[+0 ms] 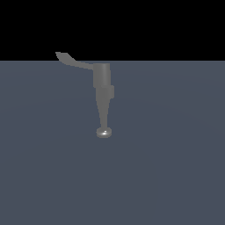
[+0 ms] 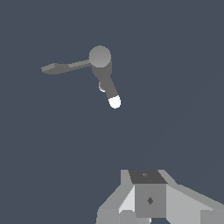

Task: Turn on the faucet by rotating a designated handle.

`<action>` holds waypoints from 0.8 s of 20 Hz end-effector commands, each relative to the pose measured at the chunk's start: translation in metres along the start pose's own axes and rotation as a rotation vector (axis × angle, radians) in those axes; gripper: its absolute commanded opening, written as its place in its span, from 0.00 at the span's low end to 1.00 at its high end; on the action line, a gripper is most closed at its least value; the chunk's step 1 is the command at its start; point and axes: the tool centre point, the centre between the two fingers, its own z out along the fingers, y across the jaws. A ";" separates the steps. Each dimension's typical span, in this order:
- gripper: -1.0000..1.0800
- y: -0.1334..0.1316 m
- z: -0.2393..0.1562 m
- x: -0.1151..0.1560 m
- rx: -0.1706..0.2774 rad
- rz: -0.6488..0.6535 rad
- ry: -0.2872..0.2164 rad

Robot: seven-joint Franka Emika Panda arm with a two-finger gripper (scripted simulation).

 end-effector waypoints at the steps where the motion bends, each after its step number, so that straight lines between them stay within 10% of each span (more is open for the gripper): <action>1: 0.00 -0.005 0.004 0.009 0.006 0.044 -0.002; 16: 0.00 -0.043 0.036 0.068 0.031 0.369 -0.024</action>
